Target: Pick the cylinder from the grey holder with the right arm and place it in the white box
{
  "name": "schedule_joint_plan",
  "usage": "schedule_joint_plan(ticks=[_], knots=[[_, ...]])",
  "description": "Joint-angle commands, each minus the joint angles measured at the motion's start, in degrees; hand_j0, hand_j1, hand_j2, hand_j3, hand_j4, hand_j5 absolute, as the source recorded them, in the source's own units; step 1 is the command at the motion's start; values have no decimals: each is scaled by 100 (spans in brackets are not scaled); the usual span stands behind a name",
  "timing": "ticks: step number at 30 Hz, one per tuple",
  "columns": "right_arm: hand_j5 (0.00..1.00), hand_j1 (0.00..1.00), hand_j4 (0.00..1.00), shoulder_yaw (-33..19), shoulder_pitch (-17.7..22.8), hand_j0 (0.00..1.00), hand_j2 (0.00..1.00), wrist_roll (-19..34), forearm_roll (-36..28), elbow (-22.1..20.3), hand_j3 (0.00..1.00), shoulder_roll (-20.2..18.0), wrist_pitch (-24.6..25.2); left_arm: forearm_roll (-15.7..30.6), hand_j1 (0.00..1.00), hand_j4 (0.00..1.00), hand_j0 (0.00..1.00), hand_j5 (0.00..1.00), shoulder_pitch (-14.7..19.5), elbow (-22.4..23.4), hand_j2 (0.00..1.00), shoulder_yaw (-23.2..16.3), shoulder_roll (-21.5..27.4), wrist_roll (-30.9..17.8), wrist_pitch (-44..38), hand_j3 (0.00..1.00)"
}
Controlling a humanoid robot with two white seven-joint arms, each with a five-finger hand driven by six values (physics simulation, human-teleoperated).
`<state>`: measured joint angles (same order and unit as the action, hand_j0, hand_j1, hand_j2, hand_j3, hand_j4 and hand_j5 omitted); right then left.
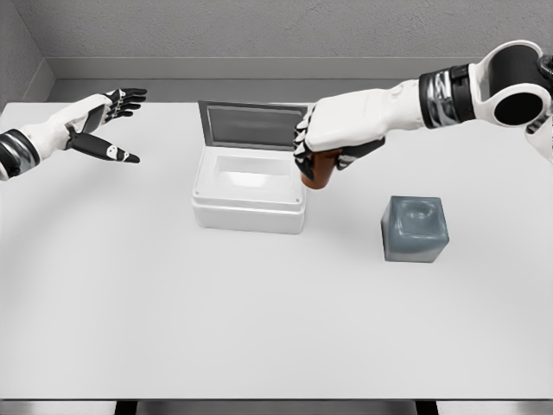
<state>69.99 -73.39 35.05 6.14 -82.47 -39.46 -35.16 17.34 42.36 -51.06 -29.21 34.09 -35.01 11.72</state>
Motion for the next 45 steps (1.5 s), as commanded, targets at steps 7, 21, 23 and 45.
schedule_joint_plan(ticks=[7, 21, 23, 45], knots=[[40, 40, 40, 6, 0, 40, 40, -5, -16, 618, 40, 535, 16, 42, 100, 100, 100, 100, 0, -18, 100, 12, 10, 1, -3, 100], [40, 40, 40, 15, -141, 40, 40, -5, 63, 1312, 40, 1080, 16, 33, 100, 100, 100, 100, 9, 0, 100, 12, 19, 1, -3, 100], [40, 40, 40, 24, -132, 40, 40, -5, 63, 1312, 40, 1107, 16, 24, 100, 100, 100, 100, 9, 8, 100, 12, 19, 1, -3, 100], [79, 79, 79, -99, -132, 79, 79, -5, 107, 1189, 79, 1098, 16, 24, 100, 100, 100, 100, 44, -27, 100, -6, -34, 1, -3, 100]])
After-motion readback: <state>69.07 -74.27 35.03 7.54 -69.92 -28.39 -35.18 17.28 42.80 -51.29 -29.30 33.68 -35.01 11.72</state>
